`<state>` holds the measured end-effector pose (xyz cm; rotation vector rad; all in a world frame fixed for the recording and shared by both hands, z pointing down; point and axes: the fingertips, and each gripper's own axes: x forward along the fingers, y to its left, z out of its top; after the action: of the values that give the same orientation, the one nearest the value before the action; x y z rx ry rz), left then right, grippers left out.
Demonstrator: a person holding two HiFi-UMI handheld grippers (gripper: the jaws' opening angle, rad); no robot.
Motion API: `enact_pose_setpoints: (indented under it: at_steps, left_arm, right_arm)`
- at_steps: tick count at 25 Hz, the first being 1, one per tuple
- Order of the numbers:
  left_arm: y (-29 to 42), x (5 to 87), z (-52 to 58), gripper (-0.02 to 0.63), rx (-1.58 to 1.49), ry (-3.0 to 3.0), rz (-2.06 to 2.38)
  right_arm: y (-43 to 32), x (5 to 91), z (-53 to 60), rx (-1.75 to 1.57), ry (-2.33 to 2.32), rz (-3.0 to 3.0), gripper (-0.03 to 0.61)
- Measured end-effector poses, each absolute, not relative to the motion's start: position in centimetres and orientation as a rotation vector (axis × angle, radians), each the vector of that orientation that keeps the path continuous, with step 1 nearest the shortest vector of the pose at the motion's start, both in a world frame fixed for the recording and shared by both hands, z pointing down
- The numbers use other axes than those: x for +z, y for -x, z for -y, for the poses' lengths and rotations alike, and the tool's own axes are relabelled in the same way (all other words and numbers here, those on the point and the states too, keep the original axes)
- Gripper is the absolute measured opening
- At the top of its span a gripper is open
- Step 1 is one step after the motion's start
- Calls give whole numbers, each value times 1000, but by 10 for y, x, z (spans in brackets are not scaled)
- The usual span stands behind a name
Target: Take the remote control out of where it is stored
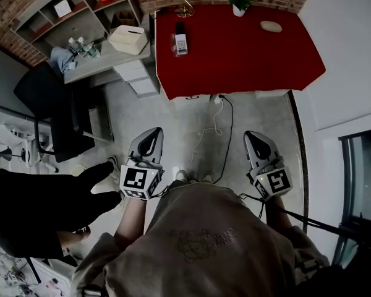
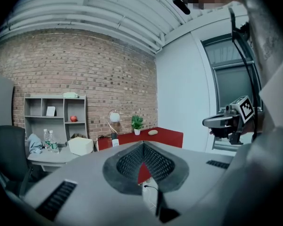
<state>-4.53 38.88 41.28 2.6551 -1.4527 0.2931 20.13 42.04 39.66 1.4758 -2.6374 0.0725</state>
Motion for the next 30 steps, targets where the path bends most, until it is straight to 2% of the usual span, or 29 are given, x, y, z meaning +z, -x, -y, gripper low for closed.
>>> enact_pose_setpoints:
  at_steps: [18, 30]
  left_arm:
    - [23, 415, -397, 11, 339, -2639, 1533]
    - [26, 425, -374, 11, 330, -2633, 1557]
  right_arm:
    - [-238, 406, -419, 58, -1423, 2670, 12]
    - [-234, 408, -395, -4, -1390, 2682, 12]
